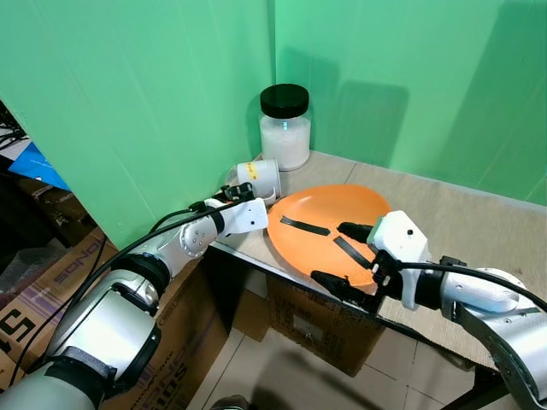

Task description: Setting the table

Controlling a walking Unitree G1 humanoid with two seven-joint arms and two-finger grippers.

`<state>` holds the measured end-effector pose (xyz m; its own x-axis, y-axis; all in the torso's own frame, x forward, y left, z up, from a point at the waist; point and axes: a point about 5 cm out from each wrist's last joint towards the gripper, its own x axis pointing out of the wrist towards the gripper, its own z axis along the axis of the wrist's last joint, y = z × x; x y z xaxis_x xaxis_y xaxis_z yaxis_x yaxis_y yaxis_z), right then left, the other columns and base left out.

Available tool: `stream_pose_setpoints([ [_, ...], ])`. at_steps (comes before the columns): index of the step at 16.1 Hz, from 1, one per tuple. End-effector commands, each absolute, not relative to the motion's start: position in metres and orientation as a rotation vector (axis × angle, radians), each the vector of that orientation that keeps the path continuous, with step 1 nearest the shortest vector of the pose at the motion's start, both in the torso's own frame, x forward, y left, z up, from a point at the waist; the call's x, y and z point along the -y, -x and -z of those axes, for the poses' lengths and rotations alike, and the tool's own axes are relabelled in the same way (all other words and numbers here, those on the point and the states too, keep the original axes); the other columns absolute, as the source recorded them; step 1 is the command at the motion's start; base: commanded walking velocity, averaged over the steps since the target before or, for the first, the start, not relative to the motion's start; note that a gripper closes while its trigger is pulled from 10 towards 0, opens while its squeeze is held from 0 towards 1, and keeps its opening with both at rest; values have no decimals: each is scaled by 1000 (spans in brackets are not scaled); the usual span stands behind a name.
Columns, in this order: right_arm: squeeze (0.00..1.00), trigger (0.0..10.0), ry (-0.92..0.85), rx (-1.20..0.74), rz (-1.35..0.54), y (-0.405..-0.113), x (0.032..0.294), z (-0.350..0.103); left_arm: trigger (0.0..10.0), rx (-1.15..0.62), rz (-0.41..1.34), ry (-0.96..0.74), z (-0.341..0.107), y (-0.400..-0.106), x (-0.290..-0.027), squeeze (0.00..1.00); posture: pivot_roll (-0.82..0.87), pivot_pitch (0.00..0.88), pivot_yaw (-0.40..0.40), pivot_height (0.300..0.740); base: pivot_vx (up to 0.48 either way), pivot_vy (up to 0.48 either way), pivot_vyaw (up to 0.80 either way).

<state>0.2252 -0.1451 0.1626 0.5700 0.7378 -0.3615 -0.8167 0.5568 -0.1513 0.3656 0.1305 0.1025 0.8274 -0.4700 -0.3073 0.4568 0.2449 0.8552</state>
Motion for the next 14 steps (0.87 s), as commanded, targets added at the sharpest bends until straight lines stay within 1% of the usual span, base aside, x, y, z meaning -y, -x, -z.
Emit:
stream_pose_setpoints([
  [1, 0, 10000, 316, -257, -937, -224, 146, -168, 0, 9, 616, -1190, -106, -369, -133, 0, -55, 0, 100, 740, 0, 0, 0],
  [14, 0, 10000, 323, -262, -959, -222, 142, -170, 0, 11, 597, -1178, -109, -371, -135, 0, -48, 0, 99, 740, 0, 0, 0],
])
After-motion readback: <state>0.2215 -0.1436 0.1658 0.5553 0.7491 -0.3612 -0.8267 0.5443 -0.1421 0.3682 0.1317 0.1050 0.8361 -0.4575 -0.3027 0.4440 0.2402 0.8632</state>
